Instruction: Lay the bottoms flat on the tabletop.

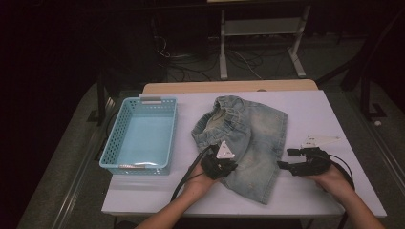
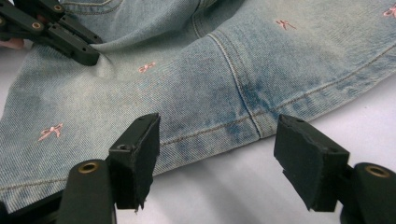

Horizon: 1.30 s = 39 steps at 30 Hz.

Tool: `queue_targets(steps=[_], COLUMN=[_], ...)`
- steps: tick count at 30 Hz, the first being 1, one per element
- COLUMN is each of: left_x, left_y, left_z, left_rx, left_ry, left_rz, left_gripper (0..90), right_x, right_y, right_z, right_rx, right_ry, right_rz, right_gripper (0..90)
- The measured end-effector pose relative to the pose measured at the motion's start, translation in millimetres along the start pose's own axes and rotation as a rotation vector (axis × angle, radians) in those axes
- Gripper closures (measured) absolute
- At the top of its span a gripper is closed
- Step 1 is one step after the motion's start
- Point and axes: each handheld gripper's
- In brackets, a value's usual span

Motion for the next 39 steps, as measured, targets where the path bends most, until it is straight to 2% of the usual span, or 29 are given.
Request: queue_targets(steps=[4, 11, 14, 16, 20, 23, 26, 27, 28, 29, 35, 37, 39], left_x=[-1.8, -11.3, -18.3, -25.7, -45.5, -59.7, -66.9, -66.3, -65.3, -64.8, -67.1, -67.7, -67.2], left_y=[-5.0, -31.3, -41.8, -47.7, -59.4, -67.0, -63.9, -62.2, -58.9, -53.7, -37.0, -35.0, -35.8], left_z=[2.5, 14.7, 19.1, 20.2, 19.4, 16.9, 13.5, 14.3, 15.1, 15.7, 14.4, 11.7, 11.1], left_rx=[0.022, 0.122, 0.147, 0.164, 0.196, 0.212, 0.194, 0.185, 0.183, 0.179, 0.156, 0.156, 0.159], left_ry=[-0.005, -0.011, 0.002, -0.008, -0.055, -0.106, -0.151, -0.141, -0.147, -0.175, -0.207, -0.220, -0.227], left_rz=[-0.013, -0.007, 0.030, 0.056, 0.112, 0.159, 0.191, 0.201, 0.207, 0.209, 0.215, 0.207, 0.192], left_gripper=[88.9, 88.9, 88.9, 88.9, 89.0, 89.0, 88.9, 88.8, 88.8, 88.7, 87.7, 84.2, 74.5], right_x=[0.9, 2.1, 1.6, 1.8, 2.1, 2.2, 2.6, 2.5, 2.4, 2.2, 1.8, 2.6, 3.1], right_y=[-1.4, -2.5, -3.1, -3.2, -3.2, -3.1, -2.4, -2.1, -1.8, -1.6, -1.4, -1.2, -0.9], right_z=[-0.2, -0.3, -0.1, -0.1, -0.3, -0.3, -0.4, -0.3, -0.2, -0.2, -0.4, -0.6, -0.7], right_rx=[0.007, 0.011, 0.012, 0.014, 0.015, 0.015, 0.012, 0.010, 0.010, 0.007, 0.006, 0.005, 0.004], right_ry=[0.003, 0.004, 0.005, 0.006, 0.007, 0.007, 0.006, 0.006, 0.005, 0.004, 0.003, 0.005, 0.003], right_rz=[-0.003, -0.009, -0.010, -0.012, -0.012, -0.011, -0.012, -0.011, -0.010, -0.011, -0.009, -0.008, -0.007], right_gripper=[30.9, 30.8, 30.9, 30.9, 30.9, 30.9, 30.9, 30.9, 30.8, 30.8, 30.9, 30.8, 30.8])
Point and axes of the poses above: each handheld gripper's, and its own axes: y roughly forward along the jaws, z roughly out of its top, x roughly to its right, and after that the axes turned 4 degrees about z, right-handed
